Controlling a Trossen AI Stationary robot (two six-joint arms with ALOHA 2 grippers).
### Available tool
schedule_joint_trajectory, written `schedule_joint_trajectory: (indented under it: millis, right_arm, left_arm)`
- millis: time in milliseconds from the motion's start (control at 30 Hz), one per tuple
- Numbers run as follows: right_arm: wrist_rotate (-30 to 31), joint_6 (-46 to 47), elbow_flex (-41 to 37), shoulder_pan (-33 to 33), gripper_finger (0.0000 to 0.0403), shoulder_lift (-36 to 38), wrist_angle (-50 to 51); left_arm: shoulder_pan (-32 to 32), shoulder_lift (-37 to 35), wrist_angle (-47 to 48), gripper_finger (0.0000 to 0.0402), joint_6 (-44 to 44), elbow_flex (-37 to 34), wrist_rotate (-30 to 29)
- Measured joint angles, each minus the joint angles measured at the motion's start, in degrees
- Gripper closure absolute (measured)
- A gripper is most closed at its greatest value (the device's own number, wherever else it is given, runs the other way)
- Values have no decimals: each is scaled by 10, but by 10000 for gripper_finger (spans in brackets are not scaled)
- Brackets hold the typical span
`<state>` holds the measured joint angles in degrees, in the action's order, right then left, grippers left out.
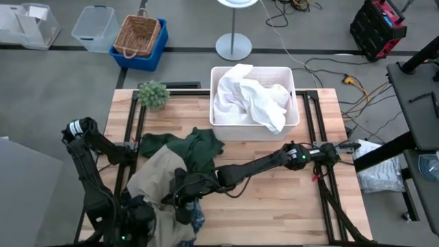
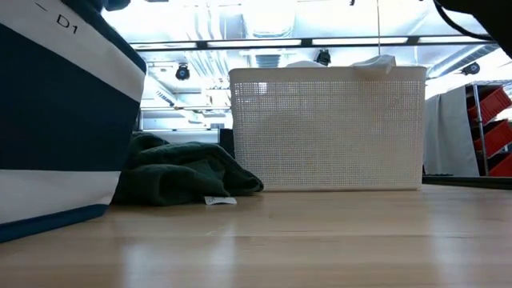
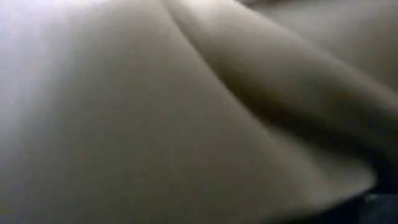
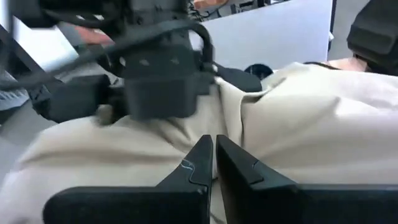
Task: Sort clothes
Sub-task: Put the brown shorts in the blue bin
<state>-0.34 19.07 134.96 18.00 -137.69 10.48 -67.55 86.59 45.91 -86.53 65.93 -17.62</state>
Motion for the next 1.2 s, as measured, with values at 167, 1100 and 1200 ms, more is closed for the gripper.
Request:
schedule_joint_trajectory:
  millis: [167, 1100, 1200]
  right_arm:
    - [1, 6, 0, 0, 390, 7, -33]
    - [-17, 7, 1, 5, 390, -72, 24]
    - [-16, 7, 0, 7, 390, -61, 42]
  left_arm:
    - [-14, 1, 1, 289, -72, -13, 9]
    - [-18, 4, 312, 289, 66, 260, -221]
    - [-14, 4, 315, 289, 96, 237, -281]
